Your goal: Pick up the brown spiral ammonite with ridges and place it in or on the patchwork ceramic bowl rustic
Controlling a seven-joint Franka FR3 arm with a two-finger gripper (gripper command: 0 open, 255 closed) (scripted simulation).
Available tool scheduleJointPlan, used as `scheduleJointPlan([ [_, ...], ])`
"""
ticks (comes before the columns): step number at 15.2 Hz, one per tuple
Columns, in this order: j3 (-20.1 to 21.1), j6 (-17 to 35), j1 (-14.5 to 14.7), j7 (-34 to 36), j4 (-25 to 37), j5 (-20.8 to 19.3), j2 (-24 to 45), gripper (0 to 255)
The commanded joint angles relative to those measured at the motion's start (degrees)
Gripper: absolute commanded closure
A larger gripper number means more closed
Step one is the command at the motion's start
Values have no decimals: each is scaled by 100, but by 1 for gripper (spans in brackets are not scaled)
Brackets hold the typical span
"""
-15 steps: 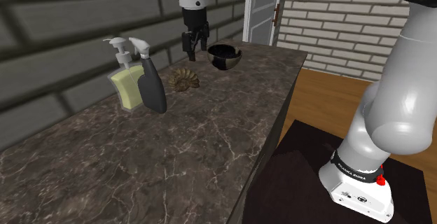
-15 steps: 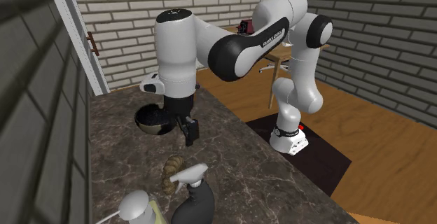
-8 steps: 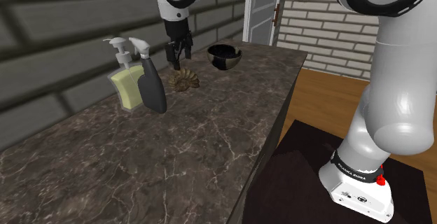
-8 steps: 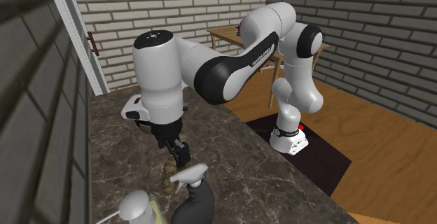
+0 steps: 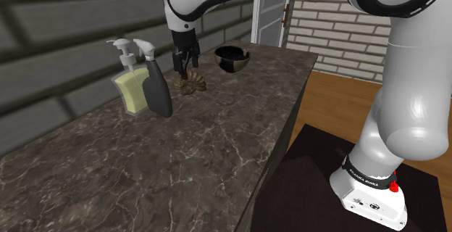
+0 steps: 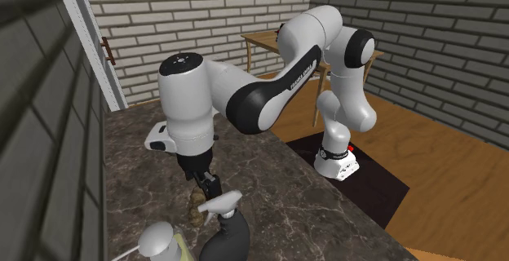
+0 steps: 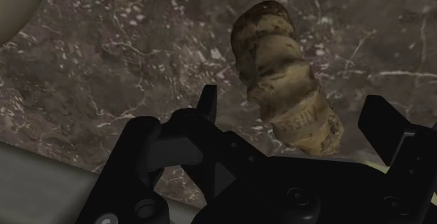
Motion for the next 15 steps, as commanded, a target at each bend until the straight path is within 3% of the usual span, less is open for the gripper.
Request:
scheduleJointPlan([
  [1, 0, 10, 0, 0, -6, 0, 2, 0],
  [5, 0, 9, 0, 0, -6, 0, 2, 0],
  [6, 0, 9, 0, 0, -6, 0, 2, 255],
  [15, 0, 10, 0, 0, -6, 0, 2, 255],
])
